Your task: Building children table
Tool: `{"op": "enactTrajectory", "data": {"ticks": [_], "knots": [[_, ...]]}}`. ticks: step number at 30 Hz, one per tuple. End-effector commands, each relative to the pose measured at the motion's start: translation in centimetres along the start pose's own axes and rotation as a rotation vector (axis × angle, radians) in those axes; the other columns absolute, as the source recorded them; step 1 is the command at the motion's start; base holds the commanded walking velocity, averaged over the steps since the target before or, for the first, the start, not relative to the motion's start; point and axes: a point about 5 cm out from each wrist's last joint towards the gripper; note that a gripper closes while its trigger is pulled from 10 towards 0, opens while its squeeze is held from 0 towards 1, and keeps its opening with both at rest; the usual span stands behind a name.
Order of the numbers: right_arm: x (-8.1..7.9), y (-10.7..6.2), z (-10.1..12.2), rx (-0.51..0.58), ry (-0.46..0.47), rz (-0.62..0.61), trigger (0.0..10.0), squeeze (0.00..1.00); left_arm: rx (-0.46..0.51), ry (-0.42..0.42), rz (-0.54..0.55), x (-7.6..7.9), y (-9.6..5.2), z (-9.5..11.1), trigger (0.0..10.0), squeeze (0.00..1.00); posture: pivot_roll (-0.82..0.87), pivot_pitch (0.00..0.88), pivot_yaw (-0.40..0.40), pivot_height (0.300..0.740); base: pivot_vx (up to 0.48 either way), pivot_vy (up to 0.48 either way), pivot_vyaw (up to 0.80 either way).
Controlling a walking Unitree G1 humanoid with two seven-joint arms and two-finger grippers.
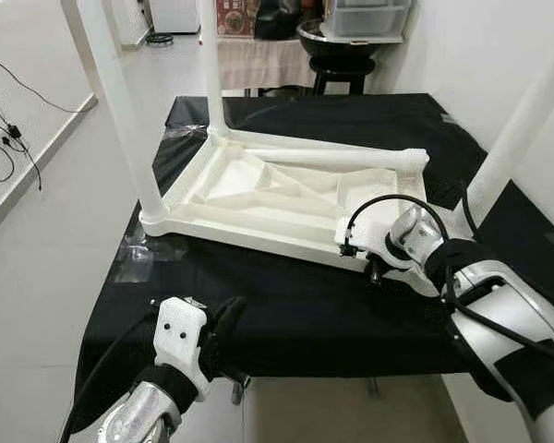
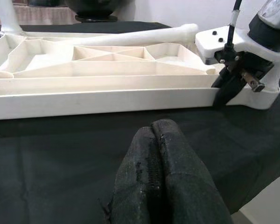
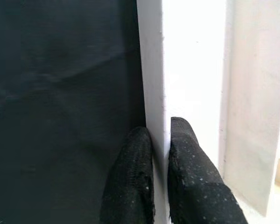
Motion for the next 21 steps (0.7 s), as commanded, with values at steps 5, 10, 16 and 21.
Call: {"op": "enactTrajectory", "data": {"ticks": [5, 10, 16, 21], "knots": [[-1.3, 1.0, -0.7, -0.012, 0.059, 0.13, 0.0, 0.0, -0.004, -0.001, 0.002, 0.0, 0.0, -0.2, 10.0, 0.0, -0.01, 0.064, -0.054, 0.74, 0.0, 0.0, 0.0], [-2.5, 1.4, 0.6, 0.086, 0.212, 0.263, 0.0, 0.0, 0.001, -0.006, 0.007, 0.0, 0.0, -0.1, 10.0, 0.0, -0.01, 0.073, -0.072, 0.74, 0.0, 0.0, 0.0], [-7.2, 3.6, 3.6, 0.155, 0.514, 0.495, 0.0, 0.0, 0.007, -0.012, 0.014, 0.0, -0.1, 0.0, 10.0, 0.0, -0.01, 0.083, -0.077, 0.74, 0.0, 0.0, 0.0], [-9.5, 4.8, 3.9, 0.133, 0.621, 0.509, 0.0, 0.0, 0.006, -0.012, 0.014, 0.0, -0.2, 0.1, 10.0, 0.0, -0.01, 0.088, -0.073, 0.74, 0.0, 0.0, 0.0]]}}
Point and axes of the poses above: a point about 5 cm out from each wrist's last joint towards the gripper, its own y axis pointing out of the wrist towards the gripper, its own z axis along the axis of the wrist's last joint, x = y × z, and after that the axes turned 9 degrees about y, right-handed
